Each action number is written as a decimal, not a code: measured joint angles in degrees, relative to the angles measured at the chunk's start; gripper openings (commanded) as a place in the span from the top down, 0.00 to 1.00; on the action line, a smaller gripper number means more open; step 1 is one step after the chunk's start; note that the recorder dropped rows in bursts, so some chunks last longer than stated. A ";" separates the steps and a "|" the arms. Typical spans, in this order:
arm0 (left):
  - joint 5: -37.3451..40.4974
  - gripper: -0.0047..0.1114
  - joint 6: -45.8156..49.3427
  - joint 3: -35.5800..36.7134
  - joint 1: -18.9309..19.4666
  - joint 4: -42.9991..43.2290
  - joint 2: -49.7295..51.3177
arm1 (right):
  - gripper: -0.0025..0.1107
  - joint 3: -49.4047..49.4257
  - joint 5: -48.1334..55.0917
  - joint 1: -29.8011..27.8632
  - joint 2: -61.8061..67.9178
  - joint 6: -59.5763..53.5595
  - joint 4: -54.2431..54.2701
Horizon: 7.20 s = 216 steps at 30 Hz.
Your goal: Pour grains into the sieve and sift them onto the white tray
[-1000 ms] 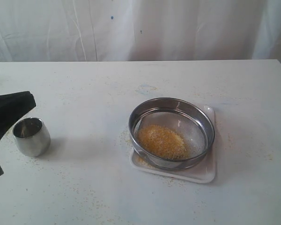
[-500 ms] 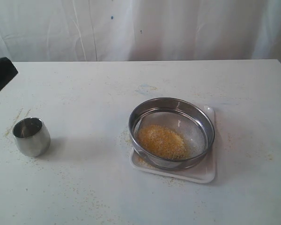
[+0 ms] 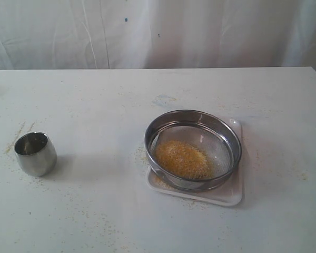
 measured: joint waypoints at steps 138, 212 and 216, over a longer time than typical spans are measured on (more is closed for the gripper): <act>19.28 0.96 70.92 15.44 7.39 -49.63 -20.01 | 0.44 -81.88 28.57 -1.07 115.60 -27.73 6.22; 19.28 0.96 70.92 15.44 7.39 -49.63 -20.01 | 0.98 -88.02 45.01 -7.32 115.13 -23.29 11.27; 19.28 0.96 70.92 15.44 7.39 -49.63 -20.01 | 0.98 -87.76 44.80 -5.76 115.13 -24.25 9.54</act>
